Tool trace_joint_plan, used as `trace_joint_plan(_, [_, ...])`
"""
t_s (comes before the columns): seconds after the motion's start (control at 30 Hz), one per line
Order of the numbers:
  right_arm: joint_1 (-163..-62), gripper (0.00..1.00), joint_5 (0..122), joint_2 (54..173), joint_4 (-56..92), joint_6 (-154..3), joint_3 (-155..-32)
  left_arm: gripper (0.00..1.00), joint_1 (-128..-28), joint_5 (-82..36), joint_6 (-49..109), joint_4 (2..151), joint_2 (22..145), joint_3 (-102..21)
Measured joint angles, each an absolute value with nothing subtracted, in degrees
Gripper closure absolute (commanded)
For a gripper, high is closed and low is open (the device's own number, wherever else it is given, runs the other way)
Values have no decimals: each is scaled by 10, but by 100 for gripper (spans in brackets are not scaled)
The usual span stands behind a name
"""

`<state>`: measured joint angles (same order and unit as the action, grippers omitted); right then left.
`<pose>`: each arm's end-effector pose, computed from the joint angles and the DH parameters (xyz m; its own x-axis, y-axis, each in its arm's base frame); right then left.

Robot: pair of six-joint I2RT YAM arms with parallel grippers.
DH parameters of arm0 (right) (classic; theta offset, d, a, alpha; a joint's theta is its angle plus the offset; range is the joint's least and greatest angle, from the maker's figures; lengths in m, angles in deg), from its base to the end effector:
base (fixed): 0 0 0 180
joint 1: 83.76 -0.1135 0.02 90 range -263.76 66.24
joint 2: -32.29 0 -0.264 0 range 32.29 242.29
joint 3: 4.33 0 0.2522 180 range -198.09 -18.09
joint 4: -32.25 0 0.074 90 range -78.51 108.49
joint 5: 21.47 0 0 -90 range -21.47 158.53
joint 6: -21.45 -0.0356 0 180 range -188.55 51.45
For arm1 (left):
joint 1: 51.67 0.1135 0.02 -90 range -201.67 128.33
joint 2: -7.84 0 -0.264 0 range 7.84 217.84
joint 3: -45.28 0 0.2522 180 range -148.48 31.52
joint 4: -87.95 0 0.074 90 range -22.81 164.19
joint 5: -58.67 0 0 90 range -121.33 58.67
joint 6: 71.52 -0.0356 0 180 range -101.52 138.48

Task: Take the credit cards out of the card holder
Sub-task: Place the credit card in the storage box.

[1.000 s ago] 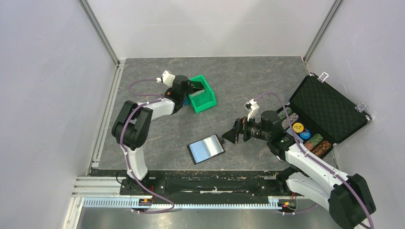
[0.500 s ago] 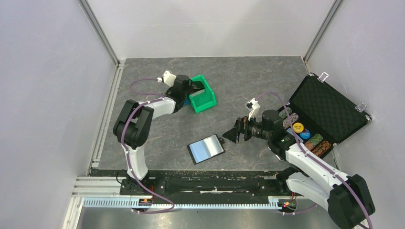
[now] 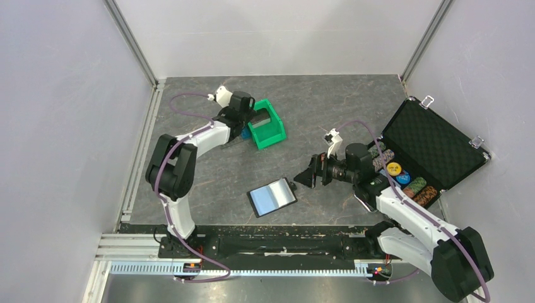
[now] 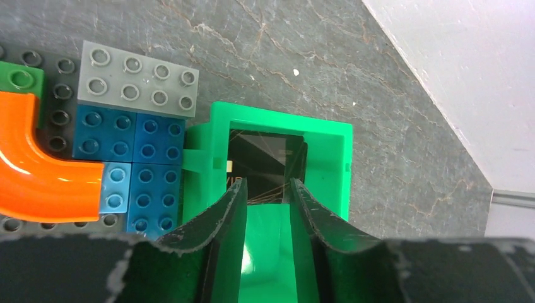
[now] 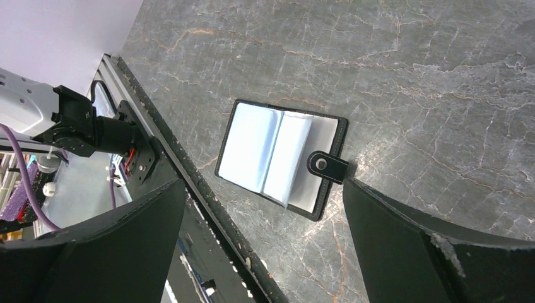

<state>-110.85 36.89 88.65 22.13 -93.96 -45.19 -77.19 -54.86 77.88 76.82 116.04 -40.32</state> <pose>0.1792 0.1126 0.2208 -0.6948 0.0549 -0.7171 -0.5654 0.5746 0.5918 0.3887 -0.1698 0.2082 -0.3372 -0.7135 -0.6142 -0.3828 0.6999 -0.6030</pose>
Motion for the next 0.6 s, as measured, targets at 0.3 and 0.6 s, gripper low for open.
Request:
trace_joint_plan(0.3, [-1101,2,375,887,166,-913,-505,47,-772,-543,696,700,1071,-411])
trace_joint_plan(0.6, [-1098,2,412,867,109,-879,-526,10,-772,-403,574,604,984,-416])
